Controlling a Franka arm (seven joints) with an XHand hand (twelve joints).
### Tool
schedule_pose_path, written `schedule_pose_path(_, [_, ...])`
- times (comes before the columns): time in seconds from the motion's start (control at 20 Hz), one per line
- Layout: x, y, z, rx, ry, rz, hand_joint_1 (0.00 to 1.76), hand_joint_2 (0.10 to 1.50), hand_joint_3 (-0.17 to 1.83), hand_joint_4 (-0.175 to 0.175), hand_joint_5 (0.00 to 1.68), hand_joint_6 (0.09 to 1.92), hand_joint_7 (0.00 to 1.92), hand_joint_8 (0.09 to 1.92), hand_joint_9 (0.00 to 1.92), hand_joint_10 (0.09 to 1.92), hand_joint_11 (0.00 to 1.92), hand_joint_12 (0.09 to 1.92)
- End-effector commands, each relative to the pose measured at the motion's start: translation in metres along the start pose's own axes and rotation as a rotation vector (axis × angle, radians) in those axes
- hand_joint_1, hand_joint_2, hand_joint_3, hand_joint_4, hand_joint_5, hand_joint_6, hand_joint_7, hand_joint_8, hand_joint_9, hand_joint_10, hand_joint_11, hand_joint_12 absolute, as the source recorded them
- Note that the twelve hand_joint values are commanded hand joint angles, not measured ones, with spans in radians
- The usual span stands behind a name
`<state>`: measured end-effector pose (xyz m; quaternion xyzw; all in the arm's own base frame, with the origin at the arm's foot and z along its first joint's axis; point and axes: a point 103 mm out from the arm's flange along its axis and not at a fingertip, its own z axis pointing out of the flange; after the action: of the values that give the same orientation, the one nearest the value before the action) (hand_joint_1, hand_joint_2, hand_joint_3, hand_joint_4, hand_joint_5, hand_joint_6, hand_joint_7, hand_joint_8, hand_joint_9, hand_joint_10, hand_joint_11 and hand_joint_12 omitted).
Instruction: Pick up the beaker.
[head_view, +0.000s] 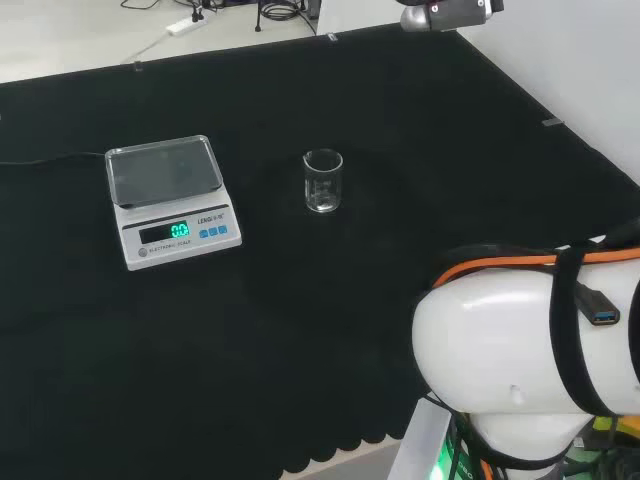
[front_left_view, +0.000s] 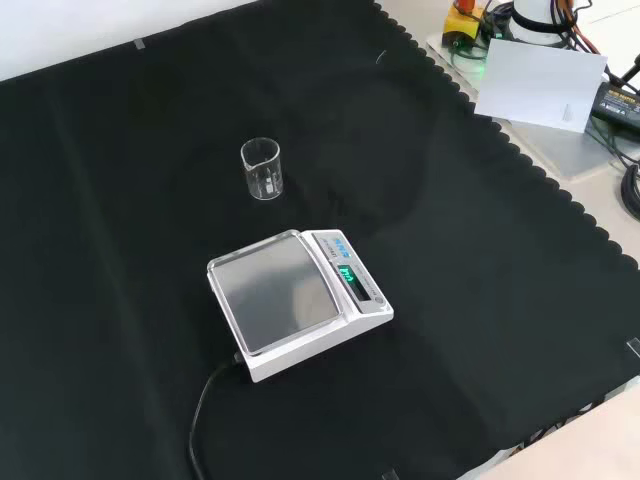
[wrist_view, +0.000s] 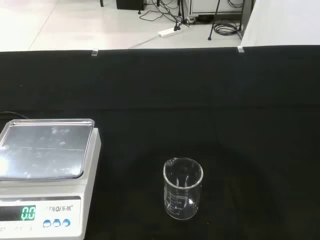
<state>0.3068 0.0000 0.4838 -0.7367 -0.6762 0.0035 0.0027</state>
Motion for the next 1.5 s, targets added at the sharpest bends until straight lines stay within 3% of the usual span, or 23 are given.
schedule_pose_path(0.05, [-0.061, -0.074, -0.055, -0.079, 0.049, 0.088, 0.76, 0.57, 0.41, -0.040, 0.23, 0.09, 0.13, 0.78, 0.30, 0.93, 0.09, 1.52])
schedule_pose_path(0.4, [-0.081, -0.067, -0.052, -0.104, 0.046, 0.132, 0.74, 0.61, 0.35, -0.046, 0.26, 0.09, 0.15, 0.79, 0.31, 0.93, 0.11, 1.52])
schedule_pose_path(0.6, [-0.085, -0.045, -0.031, -0.072, 0.042, 0.140, 0.74, 0.61, 0.34, -0.029, 0.27, 0.09, 0.15, 0.78, 0.31, 0.93, 0.10, 1.52])
schedule_pose_path(1.05, [-0.083, 0.011, 0.031, 0.025, 0.050, 0.107, 0.75, 0.61, 0.33, -0.006, 0.24, 0.09, 0.13, 0.77, 0.30, 0.92, 0.07, 1.53])
schedule_pose_path(1.5, [-0.075, 0.046, 0.070, 0.079, 0.050, 0.081, 0.77, 0.61, 0.33, -0.001, 0.23, 0.09, 0.14, 0.77, 0.30, 0.93, 0.07, 1.53])
